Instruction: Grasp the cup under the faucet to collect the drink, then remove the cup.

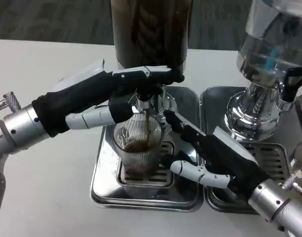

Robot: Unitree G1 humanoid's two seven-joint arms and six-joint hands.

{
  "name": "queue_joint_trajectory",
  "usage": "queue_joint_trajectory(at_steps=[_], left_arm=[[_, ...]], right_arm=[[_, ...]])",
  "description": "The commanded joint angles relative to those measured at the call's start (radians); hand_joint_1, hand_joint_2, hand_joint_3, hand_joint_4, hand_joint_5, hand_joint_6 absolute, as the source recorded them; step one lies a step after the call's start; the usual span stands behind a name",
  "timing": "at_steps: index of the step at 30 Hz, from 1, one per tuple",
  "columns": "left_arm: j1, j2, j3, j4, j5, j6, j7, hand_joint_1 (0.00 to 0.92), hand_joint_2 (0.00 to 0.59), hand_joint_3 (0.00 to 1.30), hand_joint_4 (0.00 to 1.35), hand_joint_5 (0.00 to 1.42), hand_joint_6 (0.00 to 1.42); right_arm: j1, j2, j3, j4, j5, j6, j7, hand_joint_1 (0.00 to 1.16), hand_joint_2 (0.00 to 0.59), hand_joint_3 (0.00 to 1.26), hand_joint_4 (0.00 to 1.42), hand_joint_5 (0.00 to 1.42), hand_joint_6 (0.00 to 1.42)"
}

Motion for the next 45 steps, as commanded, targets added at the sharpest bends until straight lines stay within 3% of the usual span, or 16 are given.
queue_joint_trajectory(at_steps=[1, 21, 45], left_arm=[[0.050, 0.021, -0.022, 0.011, 0.058, 0.023, -0.025, 0.000, 0.098, 0.22, 0.10, 0.12, 0.23], [0.057, 0.022, -0.005, 0.002, 0.042, 0.023, -0.005, 0.000, 0.093, 0.22, 0.10, 0.12, 0.25], [0.109, 0.002, 0.194, -0.022, -0.059, 0.040, 0.059, 0.000, 0.102, 0.24, 0.16, 0.18, 0.33]], right_arm=[[-0.028, 0.002, 0.002, 0.021, 0.002, -0.002, 0.004, 0.41, 0.209, 0.00, 0.00, 0.00, 0.00], [-0.068, 0.014, 0.001, 0.065, 0.019, -0.002, 0.016, 0.41, 0.211, 0.00, 0.00, 0.00, 0.00], [-0.062, 0.020, 0.003, 0.049, 0.020, 0.008, 0.012, 0.39, 0.219, 0.00, 0.00, 0.00, 0.00]])
